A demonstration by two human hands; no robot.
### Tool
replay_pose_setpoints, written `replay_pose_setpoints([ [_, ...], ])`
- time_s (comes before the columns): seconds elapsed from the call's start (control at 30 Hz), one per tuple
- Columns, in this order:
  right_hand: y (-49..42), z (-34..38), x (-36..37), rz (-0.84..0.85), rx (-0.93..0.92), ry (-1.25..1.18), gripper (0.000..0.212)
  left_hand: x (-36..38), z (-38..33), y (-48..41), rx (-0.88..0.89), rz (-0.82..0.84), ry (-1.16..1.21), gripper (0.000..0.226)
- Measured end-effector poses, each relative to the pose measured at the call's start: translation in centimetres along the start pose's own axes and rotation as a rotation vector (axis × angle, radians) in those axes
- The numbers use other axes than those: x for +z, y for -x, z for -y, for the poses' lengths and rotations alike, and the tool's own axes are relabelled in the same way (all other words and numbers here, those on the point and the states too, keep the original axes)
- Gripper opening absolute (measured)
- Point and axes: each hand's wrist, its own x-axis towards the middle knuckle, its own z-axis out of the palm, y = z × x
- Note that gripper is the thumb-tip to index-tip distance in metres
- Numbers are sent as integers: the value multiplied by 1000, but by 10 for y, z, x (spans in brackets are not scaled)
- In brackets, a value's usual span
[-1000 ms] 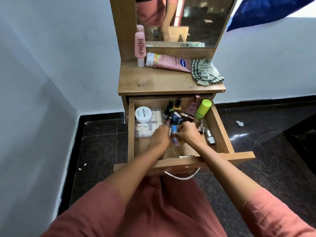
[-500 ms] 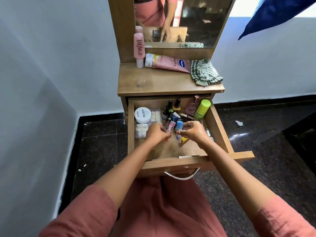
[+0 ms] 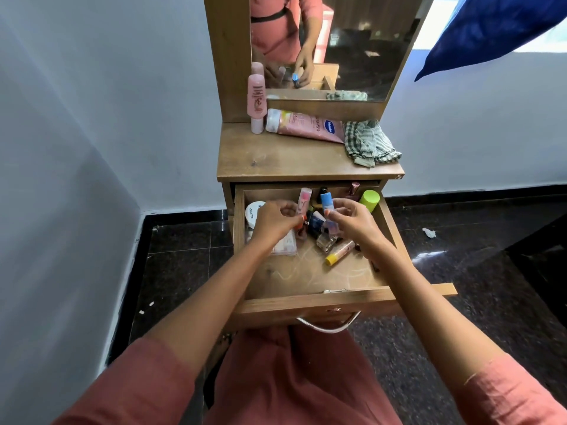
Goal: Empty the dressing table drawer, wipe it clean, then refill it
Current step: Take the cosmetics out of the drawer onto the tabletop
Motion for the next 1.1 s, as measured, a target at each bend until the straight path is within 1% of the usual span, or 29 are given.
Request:
replay_pose_setpoints([
  [0.1, -6, 19, 0, -47, -87, 53, 34, -9, -14, -9, 84, -50, 34, 27],
  [0.27, -35, 53, 4, -153, -192, 132, 26, -24, -33, -40, 203, -223, 29, 22],
  [0.37, -61, 74, 12, -218, -256, 202, 29, -33, -41, -63, 231, -285, 29, 24],
  [0.47, -87, 89, 27, -252, -303, 240, 20, -40, -43, -87, 240, -334, 49, 24],
  [0.53, -102, 97, 36, -248, -304, 236, 15, -44, -44, -100, 250, -361, 27, 25],
  [0.7, -132, 103, 51, -238, -324, 303, 14, -49, -40, -127, 238, -407, -24, 26],
  [0.97, -148, 101, 59, -136, -381, 392, 23, -47, -25, -141, 226, -400, 11, 26],
  [1.1, -155, 95, 63, -162, -388, 366, 24, -47, -23, -143, 236, -388, 40, 26],
])
